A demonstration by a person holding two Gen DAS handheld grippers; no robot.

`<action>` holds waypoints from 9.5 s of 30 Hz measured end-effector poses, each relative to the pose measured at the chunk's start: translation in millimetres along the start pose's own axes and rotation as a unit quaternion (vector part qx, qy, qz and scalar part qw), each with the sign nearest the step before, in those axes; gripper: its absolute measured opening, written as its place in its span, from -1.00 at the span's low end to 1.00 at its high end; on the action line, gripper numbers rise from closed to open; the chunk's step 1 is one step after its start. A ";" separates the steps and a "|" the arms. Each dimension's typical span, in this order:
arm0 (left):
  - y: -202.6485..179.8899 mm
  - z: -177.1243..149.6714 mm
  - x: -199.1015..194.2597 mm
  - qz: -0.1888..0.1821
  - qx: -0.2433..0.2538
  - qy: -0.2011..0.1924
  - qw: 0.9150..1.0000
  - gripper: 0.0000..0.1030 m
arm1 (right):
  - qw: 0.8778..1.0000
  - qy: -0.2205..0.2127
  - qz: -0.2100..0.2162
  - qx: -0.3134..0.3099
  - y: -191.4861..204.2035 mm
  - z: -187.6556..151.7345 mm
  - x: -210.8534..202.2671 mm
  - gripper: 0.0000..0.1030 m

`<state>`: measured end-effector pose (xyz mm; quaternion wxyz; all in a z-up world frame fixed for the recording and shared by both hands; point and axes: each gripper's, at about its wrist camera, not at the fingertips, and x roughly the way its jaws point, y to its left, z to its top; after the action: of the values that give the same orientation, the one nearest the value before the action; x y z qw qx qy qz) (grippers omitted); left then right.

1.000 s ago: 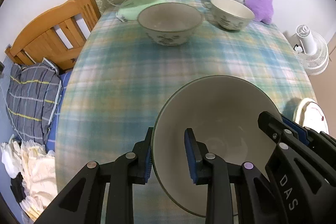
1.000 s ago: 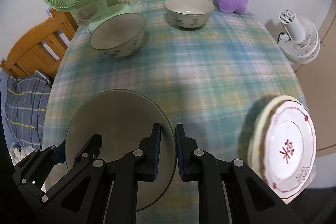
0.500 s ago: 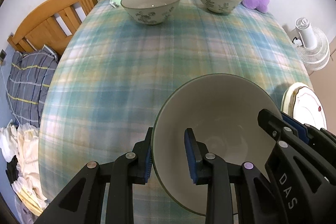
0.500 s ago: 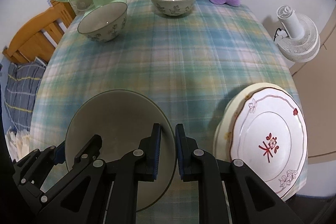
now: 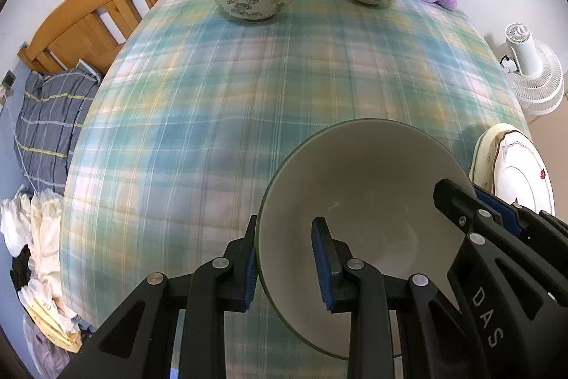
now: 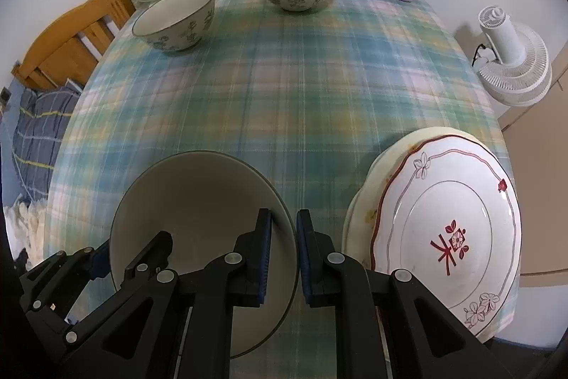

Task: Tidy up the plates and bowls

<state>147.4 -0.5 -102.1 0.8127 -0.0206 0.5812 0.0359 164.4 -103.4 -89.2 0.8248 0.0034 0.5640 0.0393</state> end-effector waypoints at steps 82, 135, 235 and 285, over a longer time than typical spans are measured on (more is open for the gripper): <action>58.5 212.6 -11.7 0.091 -0.095 -0.162 0.978 0.41 | 0.983 -0.134 0.076 -0.103 62.9 229.1 2.9 0.25; 57.9 205.1 54.0 0.039 -0.031 -0.091 0.995 -0.68 | 0.998 -0.055 0.020 -0.028 71.2 213.4 75.8 -0.63; 4.3 12.2 -29.6 -0.069 0.098 -0.048 0.992 0.25 | 0.994 -0.019 -0.062 0.087 14.9 -8.9 -36.8 -0.48; -87.7 214.6 -60.4 0.054 -0.027 -0.159 0.985 0.49 | 0.989 -0.139 0.033 -0.025 -72.5 212.2 -51.9 0.54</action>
<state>337.6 -73.8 23.8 0.8909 -0.0049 0.4433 0.0986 347.6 -171.1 32.6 0.8935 0.0070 0.4420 0.0795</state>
